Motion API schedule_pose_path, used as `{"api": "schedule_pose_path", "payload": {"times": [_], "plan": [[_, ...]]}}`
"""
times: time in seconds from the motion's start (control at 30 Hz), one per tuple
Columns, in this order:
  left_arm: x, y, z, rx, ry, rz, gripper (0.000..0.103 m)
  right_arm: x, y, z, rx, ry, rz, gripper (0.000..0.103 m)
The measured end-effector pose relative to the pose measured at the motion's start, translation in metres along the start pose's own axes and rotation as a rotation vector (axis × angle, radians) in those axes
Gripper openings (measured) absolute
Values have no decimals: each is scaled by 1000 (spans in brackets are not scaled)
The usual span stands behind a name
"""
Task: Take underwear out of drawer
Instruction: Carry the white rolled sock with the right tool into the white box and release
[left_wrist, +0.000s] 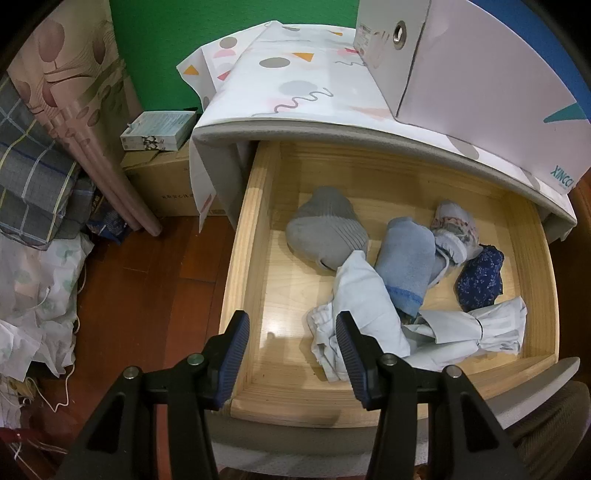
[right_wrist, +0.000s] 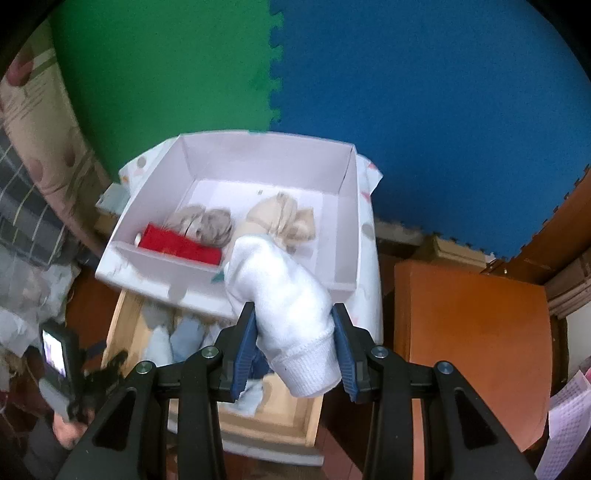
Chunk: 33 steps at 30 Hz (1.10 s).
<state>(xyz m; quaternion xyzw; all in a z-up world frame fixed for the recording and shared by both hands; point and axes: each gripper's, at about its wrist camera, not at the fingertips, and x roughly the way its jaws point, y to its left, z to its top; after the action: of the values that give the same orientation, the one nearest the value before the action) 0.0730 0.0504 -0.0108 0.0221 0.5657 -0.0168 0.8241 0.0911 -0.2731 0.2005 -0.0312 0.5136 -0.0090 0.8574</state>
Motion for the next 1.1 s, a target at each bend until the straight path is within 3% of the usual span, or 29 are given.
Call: {"api": "schedule_pose_path", "payload": {"times": [0.23,0.67,0.97,1.03,1.1], "plan": [[0,0,0,-7,-4,8,50,34,4,31,3,28,-61,37],[-1,0,0,-1,-3,16,50,91,14,50,-4,104,-110,38],[-1,0,0,2,-1,16,50,99,10,53,30,108,-88,48],[-1,0,0,4,0,20,50,98,9,53,38,110,-68,60],[0,-1,-1,9,2,25,50,97,9,53,38,104,-65,60]]}}
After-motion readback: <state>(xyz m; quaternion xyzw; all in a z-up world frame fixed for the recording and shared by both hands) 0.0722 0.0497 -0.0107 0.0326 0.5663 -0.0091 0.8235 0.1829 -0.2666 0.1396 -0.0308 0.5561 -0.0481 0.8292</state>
